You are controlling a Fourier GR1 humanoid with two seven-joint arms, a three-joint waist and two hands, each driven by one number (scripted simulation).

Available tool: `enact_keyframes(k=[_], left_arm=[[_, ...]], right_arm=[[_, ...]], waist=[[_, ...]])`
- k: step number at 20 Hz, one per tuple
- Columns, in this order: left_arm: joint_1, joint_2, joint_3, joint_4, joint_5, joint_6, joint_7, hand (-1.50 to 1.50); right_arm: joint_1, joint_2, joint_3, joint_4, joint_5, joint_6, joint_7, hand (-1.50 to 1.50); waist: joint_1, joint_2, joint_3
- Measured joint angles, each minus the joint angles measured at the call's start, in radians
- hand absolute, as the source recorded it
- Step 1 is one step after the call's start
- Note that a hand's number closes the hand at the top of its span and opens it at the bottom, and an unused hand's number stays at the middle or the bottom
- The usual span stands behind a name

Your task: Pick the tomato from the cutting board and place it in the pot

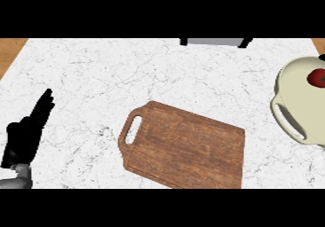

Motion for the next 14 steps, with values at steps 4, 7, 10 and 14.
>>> enact_keyframes(k=[4,7,10,14], left_arm=[[0.011,-0.001,0.009,0.002,0.007,-0.002,-0.001,0.0],[0.015,-0.006,0.012,-0.001,0.007,0.001,0.0,0.0],[0.035,0.001,0.024,0.005,0.011,-0.008,-0.017,0.0],[0.039,-0.002,0.031,-0.01,0.004,-0.003,0.002,0.0]], right_arm=[[-0.005,0.024,-0.097,-0.064,-0.107,-0.071,-0.132,-1.5],[-0.007,0.035,-0.169,-0.091,-0.189,-0.083,-0.212,-1.5],[-0.001,0.022,-0.217,-0.091,-0.254,-0.038,-0.262,-1.5],[0.027,0.013,-0.256,-0.094,-0.325,0.042,-0.309,-1.5]], waist=[[-0.01,-0.005,0.0],[-0.017,-0.008,-0.001],[-0.026,-0.013,-0.002],[-0.038,-0.018,-0.004]])
